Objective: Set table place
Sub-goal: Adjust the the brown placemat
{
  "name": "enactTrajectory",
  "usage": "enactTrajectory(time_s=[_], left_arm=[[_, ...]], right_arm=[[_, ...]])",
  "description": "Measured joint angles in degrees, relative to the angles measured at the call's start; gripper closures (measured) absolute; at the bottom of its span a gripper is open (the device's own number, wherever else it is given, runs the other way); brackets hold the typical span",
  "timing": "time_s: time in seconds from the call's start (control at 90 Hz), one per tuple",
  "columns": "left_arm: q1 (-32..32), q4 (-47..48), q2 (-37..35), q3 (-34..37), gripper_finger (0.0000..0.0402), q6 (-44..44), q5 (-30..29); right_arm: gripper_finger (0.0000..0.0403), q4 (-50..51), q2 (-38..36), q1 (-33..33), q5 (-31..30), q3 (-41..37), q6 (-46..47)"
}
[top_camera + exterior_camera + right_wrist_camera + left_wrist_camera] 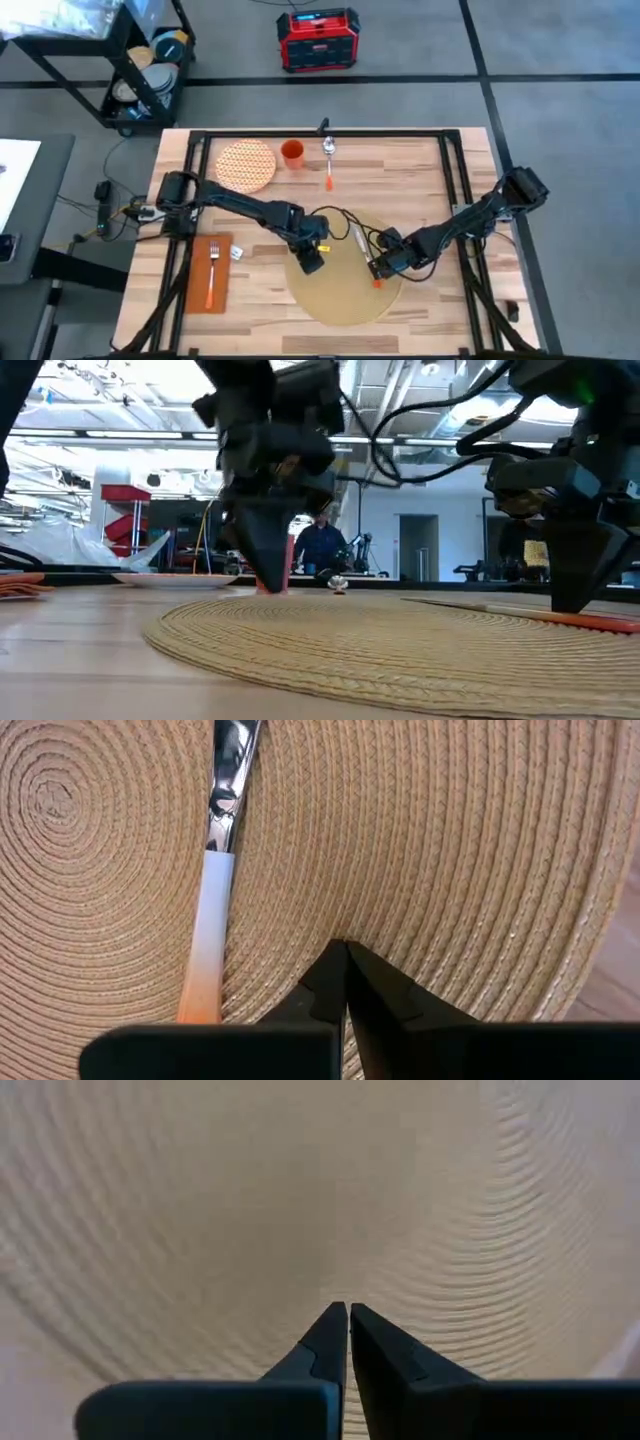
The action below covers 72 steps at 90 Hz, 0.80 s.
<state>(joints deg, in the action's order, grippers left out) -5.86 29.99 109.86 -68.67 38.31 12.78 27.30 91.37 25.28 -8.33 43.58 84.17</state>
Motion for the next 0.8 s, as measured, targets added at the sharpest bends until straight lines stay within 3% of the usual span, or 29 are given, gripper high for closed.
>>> enactTrajectory(time_s=[0.233, 0.511, 0.8], left_arm=[[0.60, -3.59, -0.39, 4.88, 0.0401, 0.77, 1.86], [4.45, -0.11, -0.37, 4.79, 0.0401, -0.49, -6.66], [6.00, 0.32, -0.30, 4.81, 0.0401, 1.39, -8.59]], right_arm=[[0.0403, -0.61, 0.04, 0.01, 0.93, 0.01, -0.71], [0.0403, -4.60, 0.13, -1.28, 4.54, -0.06, -4.69], [0.0403, -5.38, 0.15, -2.46, 7.22, 0.01, -10.75]])
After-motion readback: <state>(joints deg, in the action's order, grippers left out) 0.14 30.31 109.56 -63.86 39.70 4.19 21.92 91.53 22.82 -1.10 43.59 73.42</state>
